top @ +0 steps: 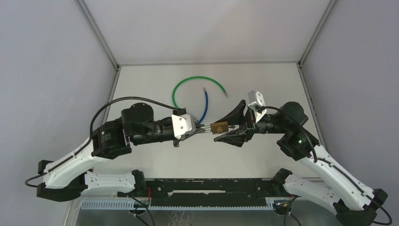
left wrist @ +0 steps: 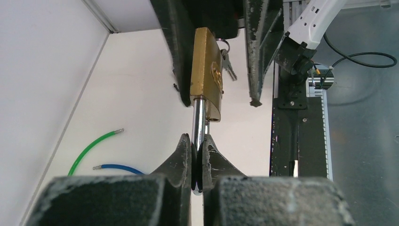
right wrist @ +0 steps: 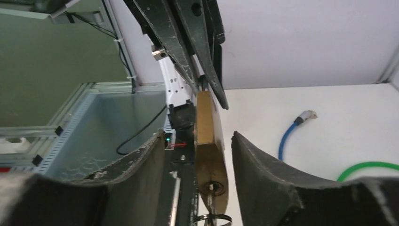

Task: Lock with the key
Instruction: Lock the lock.

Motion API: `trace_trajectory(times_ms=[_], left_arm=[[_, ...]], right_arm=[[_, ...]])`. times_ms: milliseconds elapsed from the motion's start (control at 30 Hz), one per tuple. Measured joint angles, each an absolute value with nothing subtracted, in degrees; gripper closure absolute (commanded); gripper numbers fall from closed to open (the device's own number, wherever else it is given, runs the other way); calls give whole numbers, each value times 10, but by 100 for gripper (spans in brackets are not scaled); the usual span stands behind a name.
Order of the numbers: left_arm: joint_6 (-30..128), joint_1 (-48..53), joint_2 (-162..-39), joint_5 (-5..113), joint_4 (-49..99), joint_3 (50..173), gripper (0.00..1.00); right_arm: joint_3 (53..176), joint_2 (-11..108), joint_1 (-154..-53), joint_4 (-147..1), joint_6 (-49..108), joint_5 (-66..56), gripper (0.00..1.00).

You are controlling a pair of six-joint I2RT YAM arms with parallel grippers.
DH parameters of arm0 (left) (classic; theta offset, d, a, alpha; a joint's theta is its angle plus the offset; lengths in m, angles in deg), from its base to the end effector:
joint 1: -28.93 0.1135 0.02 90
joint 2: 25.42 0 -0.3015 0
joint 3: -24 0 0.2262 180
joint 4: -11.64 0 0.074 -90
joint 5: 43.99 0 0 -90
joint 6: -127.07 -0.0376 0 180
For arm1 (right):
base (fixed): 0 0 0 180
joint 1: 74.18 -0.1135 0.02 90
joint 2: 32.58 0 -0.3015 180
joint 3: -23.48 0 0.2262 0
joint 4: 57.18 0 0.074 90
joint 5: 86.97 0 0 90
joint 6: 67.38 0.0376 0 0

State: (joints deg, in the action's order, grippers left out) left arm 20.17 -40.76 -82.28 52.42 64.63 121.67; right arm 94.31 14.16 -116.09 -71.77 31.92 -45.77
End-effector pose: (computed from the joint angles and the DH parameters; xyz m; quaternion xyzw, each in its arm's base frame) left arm 0.0430 -0.1283 0.4903 0.5583 0.5414 -0.3178 0.5424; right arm 0.0684 0.0994 0.4417 -0.4678 0.4762 0.5411 0.5115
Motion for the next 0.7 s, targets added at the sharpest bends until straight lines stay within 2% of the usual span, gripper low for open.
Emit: trace_trajectory(times_ms=[33,100,233,300,433,467,500,533,667,700], left_arm=[[202,-408,-823,524,646,1217,100],[202,-408,-823,524,646,1217,100],[207,-408,-823,527,644,1217,100],[212,-408,-823,527,644,1217,100],[222,-408,-823,527,641,1217,100],[223,-408,-823,527,640,1217,100],[223,-408,-823,527,639,1217,100],[225,-408,-823,527,638,1217,100],[232,-407,-822,527,635,1217,100],[237,-407,-822,527,634,1216,95]], right_arm=[[943,141,-1165,-715,321,-458,59],[943,139,-1167,-710,321,-457,65],[943,140,-1167,-706,328,-454,57],[943,142,-1169,-706,329,-452,56],[943,147,-1171,-706,330,-448,61],[943,148,-1172,-706,331,-448,67],[943,149,-1172,-705,331,-446,78],[943,150,-1173,-704,332,-448,98],[943,151,-1174,-696,335,-450,100],[943,149,-1174,-697,335,-451,100]])
